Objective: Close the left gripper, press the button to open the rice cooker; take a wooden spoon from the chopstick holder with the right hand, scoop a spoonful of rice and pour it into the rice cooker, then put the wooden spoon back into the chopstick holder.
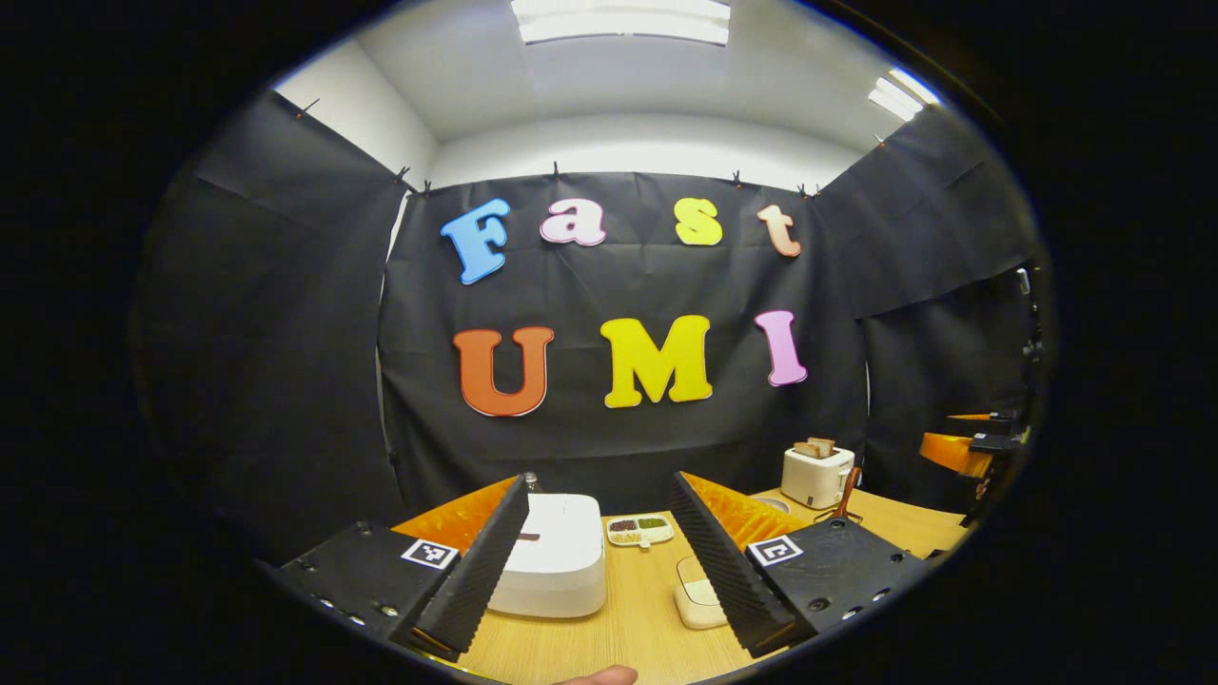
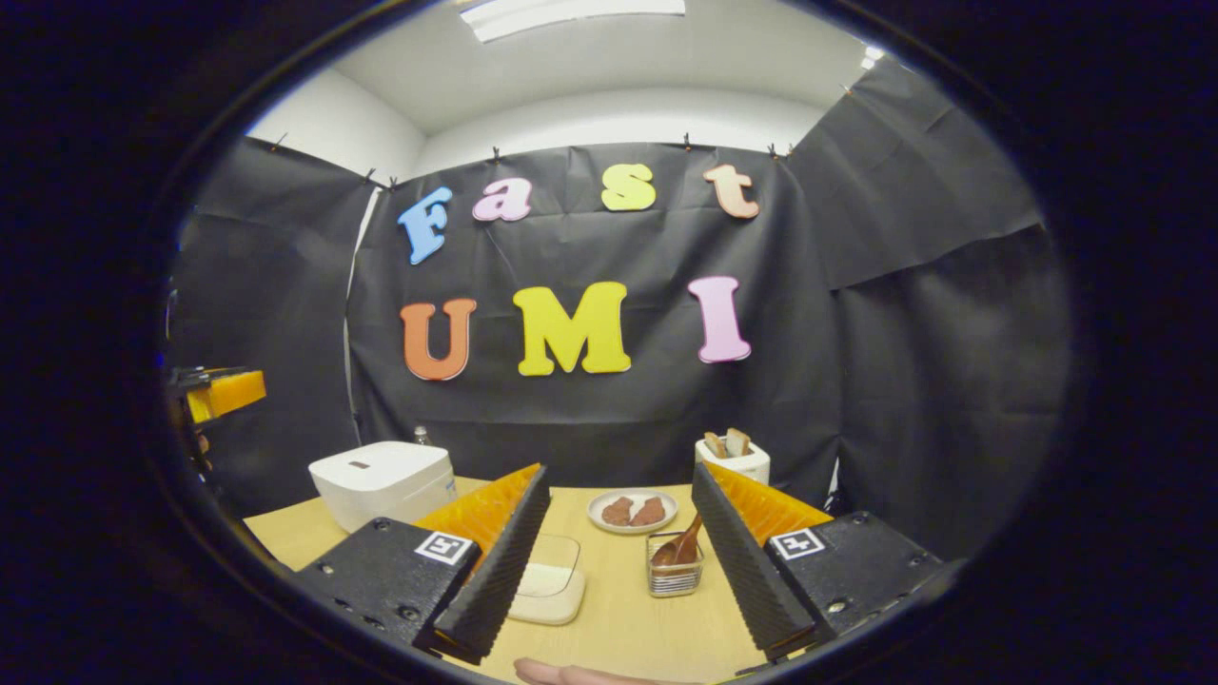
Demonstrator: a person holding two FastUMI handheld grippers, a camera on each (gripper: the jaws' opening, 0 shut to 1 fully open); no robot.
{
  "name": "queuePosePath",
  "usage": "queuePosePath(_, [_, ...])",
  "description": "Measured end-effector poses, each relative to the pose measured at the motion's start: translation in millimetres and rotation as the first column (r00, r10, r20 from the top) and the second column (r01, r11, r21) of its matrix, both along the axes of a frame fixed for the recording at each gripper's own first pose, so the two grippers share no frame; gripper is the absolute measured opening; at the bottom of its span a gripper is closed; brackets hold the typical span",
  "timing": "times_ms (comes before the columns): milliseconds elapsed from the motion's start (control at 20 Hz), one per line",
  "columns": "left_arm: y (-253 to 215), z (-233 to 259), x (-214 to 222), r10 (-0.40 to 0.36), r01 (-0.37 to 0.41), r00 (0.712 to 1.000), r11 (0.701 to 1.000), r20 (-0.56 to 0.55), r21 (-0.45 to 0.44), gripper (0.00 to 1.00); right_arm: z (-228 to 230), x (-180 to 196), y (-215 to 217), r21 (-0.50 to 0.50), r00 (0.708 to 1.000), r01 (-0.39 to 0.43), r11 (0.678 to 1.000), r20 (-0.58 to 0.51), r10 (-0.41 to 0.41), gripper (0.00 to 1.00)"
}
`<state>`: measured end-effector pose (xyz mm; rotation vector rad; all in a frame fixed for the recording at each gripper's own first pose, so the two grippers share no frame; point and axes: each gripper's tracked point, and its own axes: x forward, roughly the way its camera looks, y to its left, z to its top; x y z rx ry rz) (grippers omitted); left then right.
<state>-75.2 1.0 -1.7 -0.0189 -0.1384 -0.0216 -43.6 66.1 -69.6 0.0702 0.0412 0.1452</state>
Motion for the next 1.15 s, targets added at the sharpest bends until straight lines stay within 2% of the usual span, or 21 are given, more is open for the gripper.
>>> queuePosePath(150, [-21, -16, -31, -0.030, 0.030, 0.999, 1.000, 0.032, -0.002, 0.95, -16, 2, -12, 0.009, 0.999, 0.025, 1.000, -0.025, -0.025, 0.98])
queuePosePath(250, [-31, -28, -40, -0.023, 0.024, 0.999, 1.000, 0.040, -0.011, 0.95, -23, 2, -21, 0.001, 0.998, 0.053, 0.999, -0.026, -0.053, 0.98])
queuePosePath(450, [-44, -49, -27, 0.015, -0.014, 1.000, 1.000, 0.020, -0.025, 0.95, -30, -4, -18, -0.013, 0.999, 0.044, 0.999, -0.010, -0.044, 0.98])
queuePosePath(550, [-56, -60, -21, -0.014, 0.014, 1.000, 0.999, -0.016, -0.037, 0.95, -33, -4, -19, -0.028, 0.999, 0.053, 0.998, -0.008, -0.053, 0.98])
queuePosePath(1100, [-45, -68, -9, 0.028, -0.029, 0.998, 1.000, -0.048, -0.013, 0.95, -32, -8, -14, -0.046, 0.999, 0.030, 0.998, 0.012, -0.030, 0.98])
queuePosePath(1150, [-43, -70, -8, 0.030, -0.031, 0.998, 0.999, -0.054, -0.016, 0.95, -33, -8, -13, -0.045, 1.000, 0.027, 0.999, 0.012, -0.026, 0.89])
